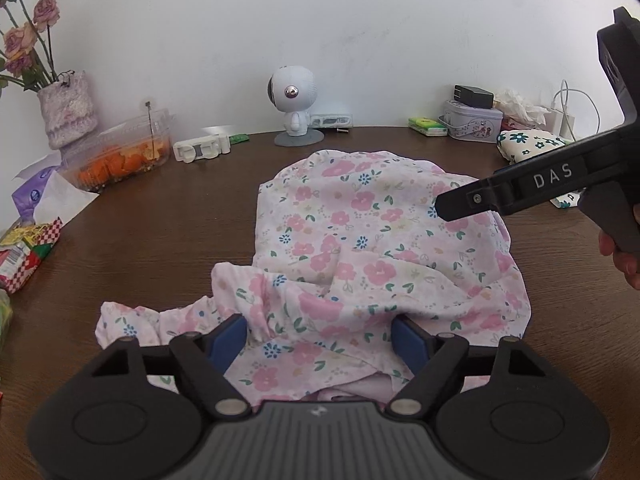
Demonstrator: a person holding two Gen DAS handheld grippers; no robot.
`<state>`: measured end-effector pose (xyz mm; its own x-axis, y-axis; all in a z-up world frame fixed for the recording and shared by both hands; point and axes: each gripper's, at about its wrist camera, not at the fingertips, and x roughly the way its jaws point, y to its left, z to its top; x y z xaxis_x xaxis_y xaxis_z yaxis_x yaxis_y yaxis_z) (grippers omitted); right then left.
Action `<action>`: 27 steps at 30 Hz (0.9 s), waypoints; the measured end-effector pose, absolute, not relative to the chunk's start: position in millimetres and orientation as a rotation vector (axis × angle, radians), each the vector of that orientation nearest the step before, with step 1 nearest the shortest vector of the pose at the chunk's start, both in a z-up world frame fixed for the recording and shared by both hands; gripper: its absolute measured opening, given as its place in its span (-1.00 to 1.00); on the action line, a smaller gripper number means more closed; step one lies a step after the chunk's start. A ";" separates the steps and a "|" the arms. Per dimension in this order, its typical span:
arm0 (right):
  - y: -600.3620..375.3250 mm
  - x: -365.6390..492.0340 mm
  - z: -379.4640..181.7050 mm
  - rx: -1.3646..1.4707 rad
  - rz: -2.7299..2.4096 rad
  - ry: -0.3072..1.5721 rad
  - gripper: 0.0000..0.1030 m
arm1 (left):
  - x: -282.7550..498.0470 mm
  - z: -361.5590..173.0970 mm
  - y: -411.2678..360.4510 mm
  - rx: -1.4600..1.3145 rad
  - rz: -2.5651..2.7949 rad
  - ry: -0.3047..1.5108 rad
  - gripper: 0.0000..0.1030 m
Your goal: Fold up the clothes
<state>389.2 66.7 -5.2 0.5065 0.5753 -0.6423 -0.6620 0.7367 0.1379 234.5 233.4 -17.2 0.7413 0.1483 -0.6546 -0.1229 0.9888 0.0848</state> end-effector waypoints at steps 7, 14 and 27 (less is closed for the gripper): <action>71.4 397.4 -13.1 -0.110 0.771 0.752 -0.17 | 239.1 -20.7 240.1 -0.011 0.098 0.731 -0.15; 62.8 391.7 -9.2 -0.052 0.839 0.733 -0.85 | 235.5 -17.3 246.4 -0.085 0.082 0.746 -0.62; 31.0 366.7 75.1 0.099 0.875 0.521 -0.92 | 218.6 50.9 246.5 -0.177 0.046 0.551 -0.91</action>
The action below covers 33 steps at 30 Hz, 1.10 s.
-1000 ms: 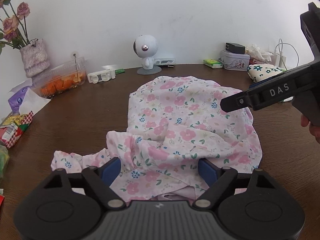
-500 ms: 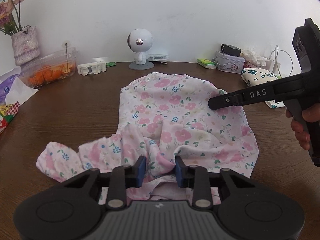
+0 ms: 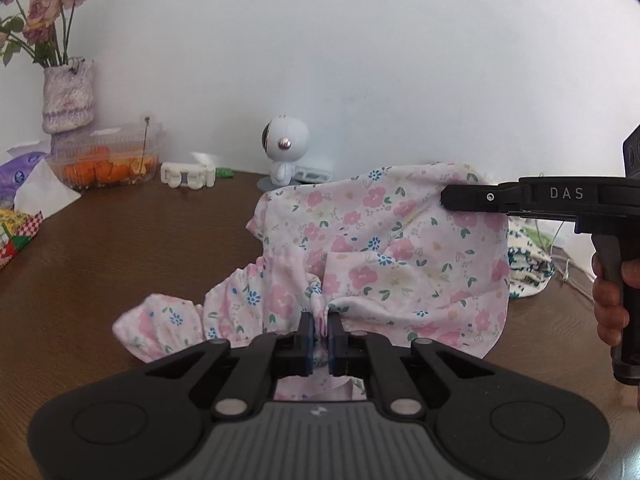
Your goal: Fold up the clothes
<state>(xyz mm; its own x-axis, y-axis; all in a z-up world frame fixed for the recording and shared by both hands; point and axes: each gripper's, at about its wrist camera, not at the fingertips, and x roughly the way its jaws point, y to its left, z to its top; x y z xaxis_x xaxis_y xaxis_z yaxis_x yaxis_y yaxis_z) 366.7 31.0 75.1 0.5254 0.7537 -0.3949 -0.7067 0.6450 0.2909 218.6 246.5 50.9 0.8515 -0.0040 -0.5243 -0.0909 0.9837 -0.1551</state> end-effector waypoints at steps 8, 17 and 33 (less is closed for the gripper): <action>-53.9 310.9 171.4 0.194 0.859 0.262 -0.92 | 182.9 150.9 190.6 -0.092 -0.041 0.296 -0.91; -160.2 200.2 232.7 0.125 0.799 0.146 -0.92 | 106.7 205.9 103.8 -0.039 -0.232 0.145 -0.90; -201.6 188.8 27.9 0.111 0.625 0.683 -0.88 | 156.5 30.5 50.5 -0.109 -0.258 0.746 -0.89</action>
<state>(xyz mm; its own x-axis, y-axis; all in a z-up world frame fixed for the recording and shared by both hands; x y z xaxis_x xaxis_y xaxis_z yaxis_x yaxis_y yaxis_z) 188.8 -201.6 27.9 0.6015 0.5733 -0.5563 -0.5031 0.8128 0.2937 156.5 50.5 30.5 0.7042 -0.2704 -0.6565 0.1933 0.9627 -0.1893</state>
